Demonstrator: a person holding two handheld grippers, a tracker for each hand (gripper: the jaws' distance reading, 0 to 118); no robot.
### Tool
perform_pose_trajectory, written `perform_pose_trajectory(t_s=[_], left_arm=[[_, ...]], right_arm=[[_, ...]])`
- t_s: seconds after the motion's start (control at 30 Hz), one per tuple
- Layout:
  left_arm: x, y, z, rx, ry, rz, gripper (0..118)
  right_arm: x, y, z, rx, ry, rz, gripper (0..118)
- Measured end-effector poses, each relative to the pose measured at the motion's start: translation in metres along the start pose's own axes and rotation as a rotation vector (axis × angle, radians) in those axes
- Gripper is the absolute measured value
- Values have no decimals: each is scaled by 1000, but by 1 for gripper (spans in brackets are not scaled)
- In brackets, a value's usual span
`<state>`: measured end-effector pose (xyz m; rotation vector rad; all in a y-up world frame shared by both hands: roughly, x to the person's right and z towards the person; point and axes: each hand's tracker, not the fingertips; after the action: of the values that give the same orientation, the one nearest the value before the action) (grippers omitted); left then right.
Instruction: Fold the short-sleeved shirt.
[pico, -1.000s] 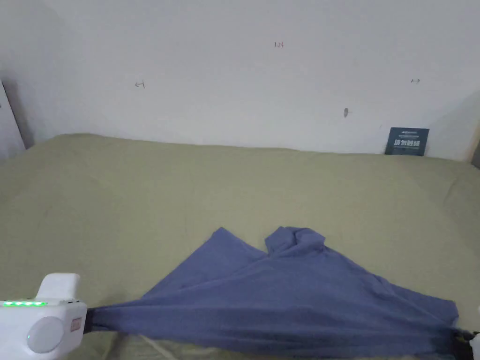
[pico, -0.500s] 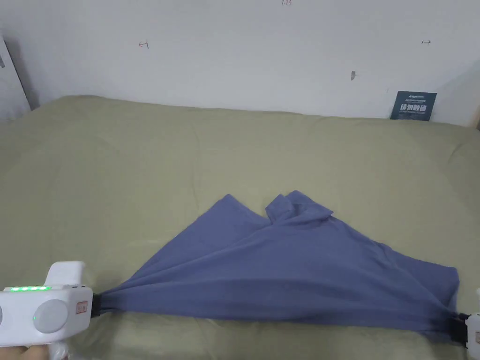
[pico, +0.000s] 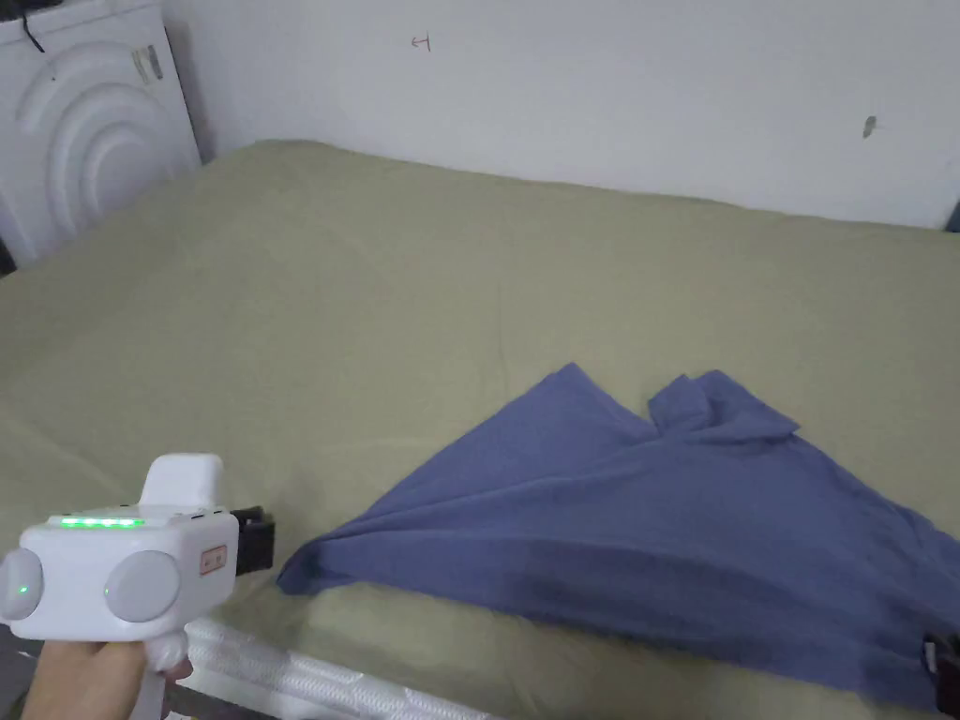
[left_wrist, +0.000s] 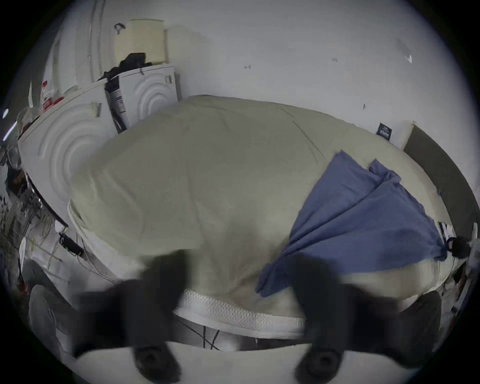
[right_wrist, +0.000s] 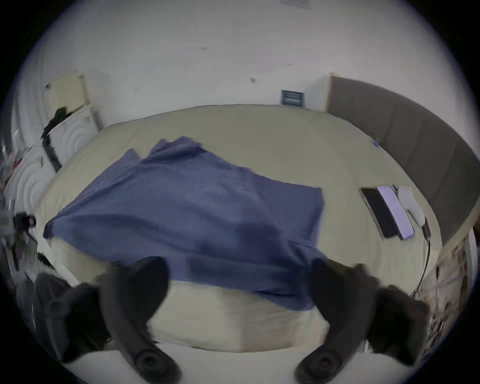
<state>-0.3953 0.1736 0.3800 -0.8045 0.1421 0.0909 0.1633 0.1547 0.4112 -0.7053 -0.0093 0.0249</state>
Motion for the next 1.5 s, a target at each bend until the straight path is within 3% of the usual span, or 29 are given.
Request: perform_pose_trajectory(t_s=[0.07,0.13,0.23,0.27,0.3,0.37,0.4,0.67,0.7,0.73,0.77,0.8,0.83,0.93,1.2,1.4,1.43,1.5], left_arm=[[-9,-5,1,0,10,32,0],[-19,-9,-4,-56,-89,39,0],[-19,-13,-13,-67,-93,-38,0],[-19,-12,-17,-82,-120,-60,11],[-18,-10,-21,-99,-137,-67,39],[-8,-9,-35,-135,-160,-68,118],[-4,-6,-39,-109,-151,-71,118],[29,6,-99,-184,-146,-137,114],[33,6,-102,-194,-132,-149,97],[36,6,-102,-197,-122,-153,68],[34,3,-108,-195,-76,-188,61],[35,7,-104,-192,-115,-215,38],[36,10,-100,-202,-164,-222,5],[47,6,-99,-202,-151,-286,2],[52,5,-98,-188,-155,-198,2],[54,8,-102,-195,-163,-177,2],[54,8,-103,-194,-161,-175,2],[56,7,-105,-189,-157,-170,2]], right_arm=[[-15,-5,-4,37,37,3,0],[-35,-3,0,15,107,-31,0],[-60,-5,1,17,130,-32,0],[-65,-7,0,9,146,-33,0],[-66,-7,-4,-4,157,-40,0],[-72,-9,-9,-15,160,-33,0],[-74,-10,-11,-26,162,-31,0],[-63,-11,-30,-82,146,-18,0],[-62,-11,-33,-83,139,-17,0],[-60,-9,-36,-90,136,-15,0],[-58,-7,-39,-93,133,-16,0],[-55,-4,-43,-93,127,-20,0],[-53,1,-47,-91,123,-21,0],[-42,26,-69,-80,101,10,0],[3,133,-190,-107,-2,115,0],[25,187,-280,-245,-4,117,0],[26,191,-291,-274,3,137,7],[23,191,-308,-350,24,230,102]])
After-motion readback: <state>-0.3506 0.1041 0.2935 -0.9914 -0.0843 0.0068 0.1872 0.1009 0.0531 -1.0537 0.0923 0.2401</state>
